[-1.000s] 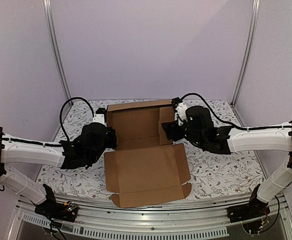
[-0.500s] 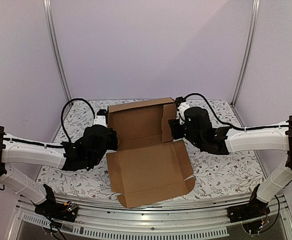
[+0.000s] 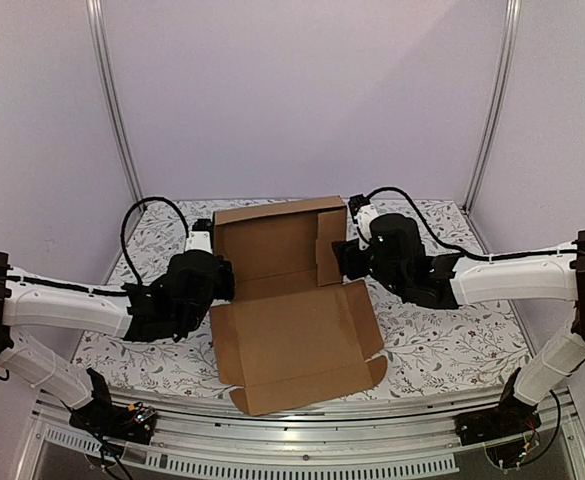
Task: Fold the paper box
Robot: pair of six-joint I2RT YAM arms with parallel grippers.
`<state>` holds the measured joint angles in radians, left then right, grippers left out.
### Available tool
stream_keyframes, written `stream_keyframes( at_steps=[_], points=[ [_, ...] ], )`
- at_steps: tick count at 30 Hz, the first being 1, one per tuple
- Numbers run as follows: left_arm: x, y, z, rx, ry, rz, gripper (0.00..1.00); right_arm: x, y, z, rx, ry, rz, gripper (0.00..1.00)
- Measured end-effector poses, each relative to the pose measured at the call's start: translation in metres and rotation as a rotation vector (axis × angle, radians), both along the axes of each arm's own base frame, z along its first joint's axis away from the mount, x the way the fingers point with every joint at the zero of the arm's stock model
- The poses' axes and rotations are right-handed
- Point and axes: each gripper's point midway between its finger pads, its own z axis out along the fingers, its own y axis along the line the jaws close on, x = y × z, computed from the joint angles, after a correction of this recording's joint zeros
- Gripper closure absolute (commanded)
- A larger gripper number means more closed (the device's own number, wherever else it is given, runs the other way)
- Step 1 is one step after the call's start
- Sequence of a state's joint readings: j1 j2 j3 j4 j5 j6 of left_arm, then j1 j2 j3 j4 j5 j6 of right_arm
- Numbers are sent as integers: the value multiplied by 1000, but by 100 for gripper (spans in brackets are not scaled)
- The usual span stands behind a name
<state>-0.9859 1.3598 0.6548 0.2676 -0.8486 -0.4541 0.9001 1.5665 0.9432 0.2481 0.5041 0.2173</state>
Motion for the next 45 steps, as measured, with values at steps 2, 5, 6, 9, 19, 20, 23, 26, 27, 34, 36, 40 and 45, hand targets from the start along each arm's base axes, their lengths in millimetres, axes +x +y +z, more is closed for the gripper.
stream_keyframes(
  at_steps=[2, 5, 6, 9, 19, 20, 23, 26, 27, 34, 36, 40, 45],
  points=[
    [0, 0, 0, 2, 0, 1, 100, -3, 6, -2, 0, 9, 43, 30],
    [0, 0, -1, 4, 2, 0, 100, -8, 16, -5, 1, 25, 117, 29],
    [0, 0, -1, 4, 2, 0, 100, -10, 19, -5, 0, 29, 138, 29],
    [-1, -1, -1, 3, 3, -3, 100, -15, 27, -7, 10, 43, 195, 25],
    [-2, -3, -1, 4, 5, -13, 100, -14, 31, -18, 3, 65, 214, 28],
    [-2, -3, -1, 4, 5, -13, 100, -13, 30, -19, 1, 65, 208, 31],
    [-2, -3, -1, 2, 6, -15, 100, -9, 27, -18, 1, 57, 183, 35],
    [-3, -5, -2, -1, 8, -23, 100, -5, 23, -15, 14, 45, 155, 37],
    [-3, -5, -2, -2, 9, -25, 100, -3, 22, -14, 20, 42, 148, 38],
    [-4, -8, -2, -11, 12, -33, 100, 6, 19, -13, 47, 30, 110, 55],
    [-5, -8, -2, -13, 12, -34, 100, 9, 19, -13, 48, 29, 95, 56],
    [-6, -11, -3, -20, 15, -39, 100, 13, 16, -15, 44, 25, 66, 60],
    [-8, -13, -5, -22, 19, -43, 100, 18, 14, -15, 47, 21, 32, 63]
  ],
)
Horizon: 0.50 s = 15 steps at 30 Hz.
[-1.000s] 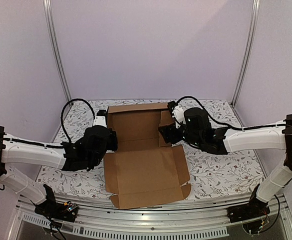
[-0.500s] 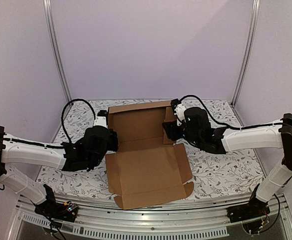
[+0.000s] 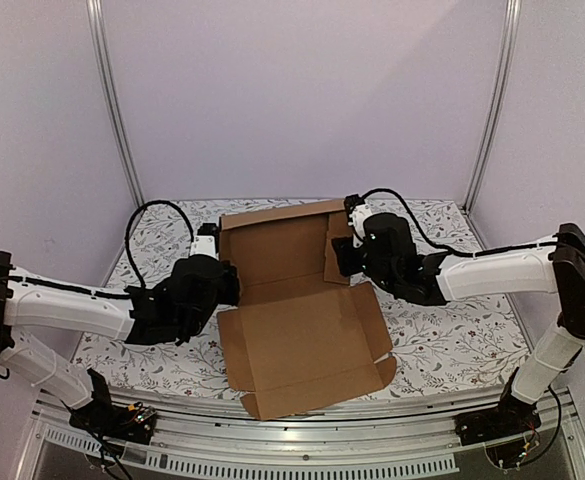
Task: Fold the paper box
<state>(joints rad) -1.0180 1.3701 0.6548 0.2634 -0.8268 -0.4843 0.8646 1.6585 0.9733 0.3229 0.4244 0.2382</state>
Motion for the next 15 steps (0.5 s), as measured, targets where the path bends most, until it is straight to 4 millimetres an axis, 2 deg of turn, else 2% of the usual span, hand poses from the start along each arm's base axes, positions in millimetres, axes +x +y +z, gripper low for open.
stream_keyframes(
  at_steps=[2, 12, 15],
  points=[
    [0, -1, -1, -3, 1, -1, 100, 1, -1, -1, 1, 0, -10, 66],
    [-3, -1, -9, 12, 13, 15, 100, 8, -7, -6, 3, 3, -55, 99],
    [-4, -1, -8, 6, 12, 16, 100, 9, -9, -6, 2, -3, -58, 100]
  ],
)
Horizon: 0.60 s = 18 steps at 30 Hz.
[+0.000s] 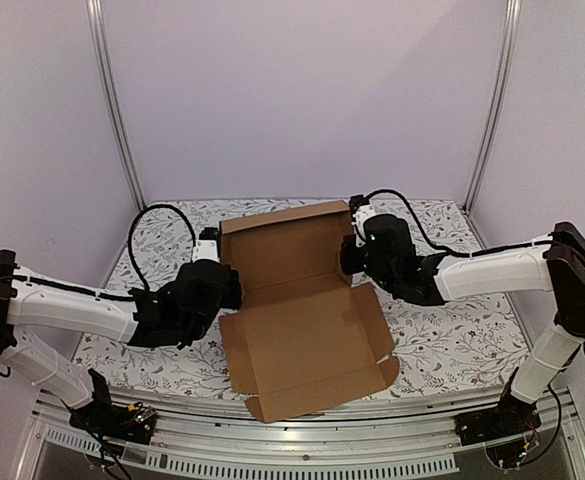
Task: Fold the paper box
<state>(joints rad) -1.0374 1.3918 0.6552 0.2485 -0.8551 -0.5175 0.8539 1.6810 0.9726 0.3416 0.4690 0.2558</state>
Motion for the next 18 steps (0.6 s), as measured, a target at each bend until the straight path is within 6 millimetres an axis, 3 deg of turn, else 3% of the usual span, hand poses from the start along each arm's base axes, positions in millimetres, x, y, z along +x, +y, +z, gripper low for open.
stream_keyframes(
  at_steps=[1, 3, 5, 7, 10, 13, 16, 18],
  points=[
    [0, 0, 0, 0, 1, -1, 100, 0, -1, -1, 0, -1, -2, 97],
    [-1, -1, -1, 1, 3, -2, 100, 0, -2, -3, -1, -1, -2, 80],
    [-1, -2, -3, -1, 7, -7, 100, -1, -2, -4, 1, -3, 2, 73],
    [-3, -5, -5, 9, 15, -18, 100, -1, -1, -4, 11, -4, 6, 74],
    [-4, -8, -7, 16, 21, -25, 100, -2, -3, -6, 16, -6, 5, 91],
    [-3, -8, -9, 24, 24, -18, 100, -3, -6, -11, 10, -3, -3, 100],
    [-3, -10, -11, 30, 29, -22, 100, -4, -9, -16, 0, 2, -7, 97],
    [-4, -12, -12, 32, 30, -21, 100, -5, -10, -18, 2, 2, -7, 84]
  ],
)
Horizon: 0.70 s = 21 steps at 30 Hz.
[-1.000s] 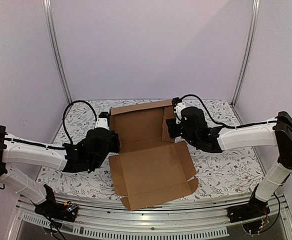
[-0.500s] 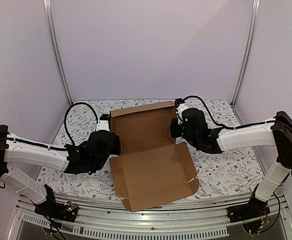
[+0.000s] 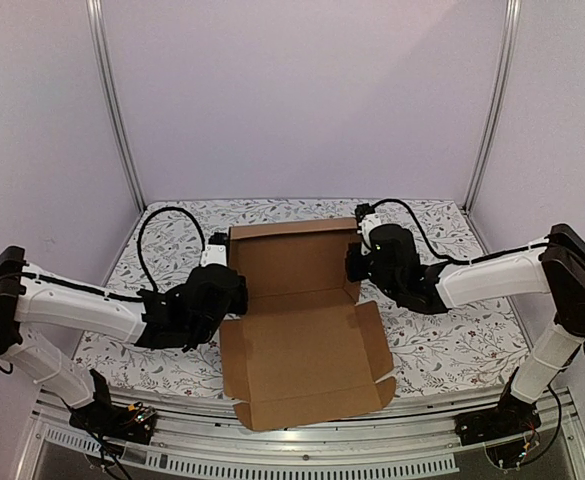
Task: Fold the paper box
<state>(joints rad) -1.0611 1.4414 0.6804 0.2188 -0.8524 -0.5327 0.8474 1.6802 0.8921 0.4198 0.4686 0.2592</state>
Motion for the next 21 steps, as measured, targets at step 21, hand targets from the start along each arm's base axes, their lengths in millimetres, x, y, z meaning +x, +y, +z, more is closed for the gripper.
stream_keyframes(
  at_steps=[21],
  points=[
    [2, -2, -14, 27, 34, 44, 100, -32, -3, -28, 79, 52, 77, 69]
  ],
)
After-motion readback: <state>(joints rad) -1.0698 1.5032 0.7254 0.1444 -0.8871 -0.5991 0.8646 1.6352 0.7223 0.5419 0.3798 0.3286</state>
